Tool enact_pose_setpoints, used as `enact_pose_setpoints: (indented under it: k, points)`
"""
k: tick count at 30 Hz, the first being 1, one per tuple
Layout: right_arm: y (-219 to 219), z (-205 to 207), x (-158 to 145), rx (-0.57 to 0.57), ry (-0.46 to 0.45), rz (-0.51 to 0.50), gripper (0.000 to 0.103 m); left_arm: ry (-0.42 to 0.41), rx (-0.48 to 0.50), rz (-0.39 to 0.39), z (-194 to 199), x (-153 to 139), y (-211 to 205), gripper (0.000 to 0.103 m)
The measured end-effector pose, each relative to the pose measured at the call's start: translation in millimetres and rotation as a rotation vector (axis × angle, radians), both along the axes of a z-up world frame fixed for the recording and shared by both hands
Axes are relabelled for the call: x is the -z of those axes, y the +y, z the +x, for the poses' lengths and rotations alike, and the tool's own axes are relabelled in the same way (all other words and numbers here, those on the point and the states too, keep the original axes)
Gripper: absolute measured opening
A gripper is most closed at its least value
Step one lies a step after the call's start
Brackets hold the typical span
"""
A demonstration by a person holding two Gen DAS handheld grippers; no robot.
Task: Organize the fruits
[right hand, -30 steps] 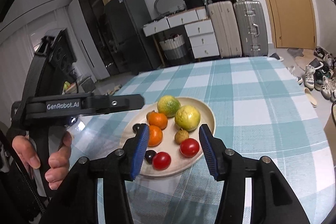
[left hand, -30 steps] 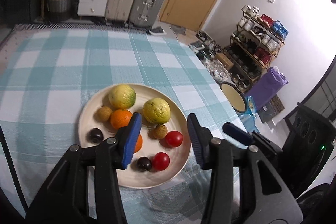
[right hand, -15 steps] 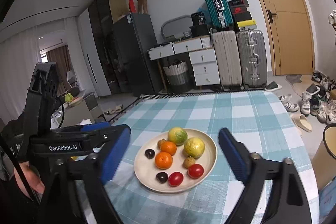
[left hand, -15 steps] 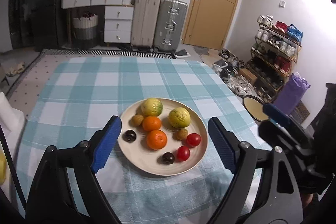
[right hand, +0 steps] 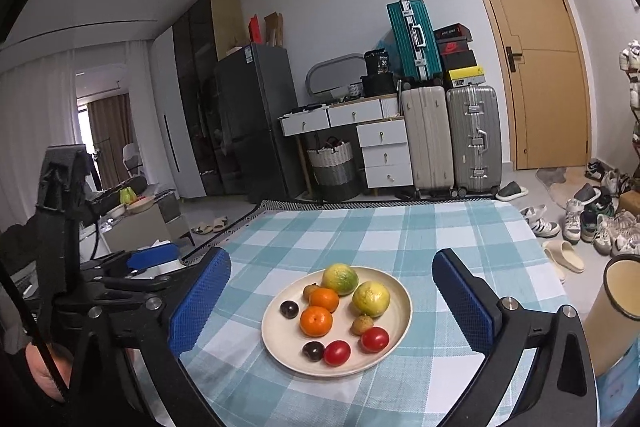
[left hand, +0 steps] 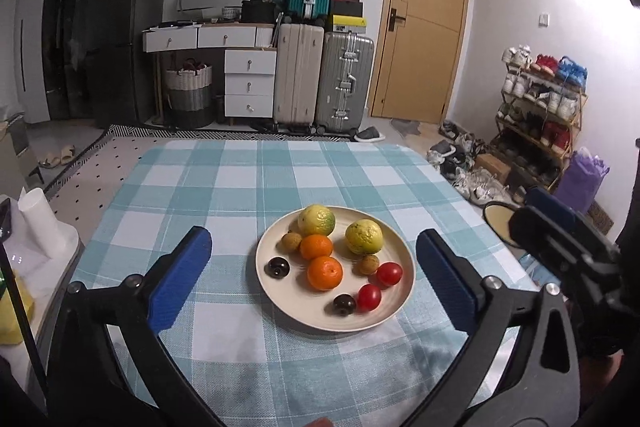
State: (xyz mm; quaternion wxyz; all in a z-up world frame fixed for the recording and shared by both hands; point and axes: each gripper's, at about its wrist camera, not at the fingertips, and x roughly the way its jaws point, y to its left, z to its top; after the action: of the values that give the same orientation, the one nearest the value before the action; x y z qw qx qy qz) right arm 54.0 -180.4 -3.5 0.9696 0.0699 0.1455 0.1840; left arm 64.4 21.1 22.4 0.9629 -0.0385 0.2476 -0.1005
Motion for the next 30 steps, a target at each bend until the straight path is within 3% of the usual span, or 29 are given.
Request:
enact_pose_setpoints:
  k: [5, 15, 30]
  points:
    - [4.1, -5.6, 6.0, 0.032, -0.049, -0.035, 0.103, -0.086, -0.049, 0.031, -10.6, 0.7, 2.6, 0.102]
    - [0.7, -4.2, 38.6, 0.081, -0.075, -0.068, 0.103, -0.184, -0.112, 0.066, -16.7, 36.1, 13.3, 0.102]
    - [6.8, 2.9, 73.8, 0.101, -0.051, -0.152, 0.103, -0.122, -0.131, 0.046, 2.6, 91.5, 21.9, 0.102]
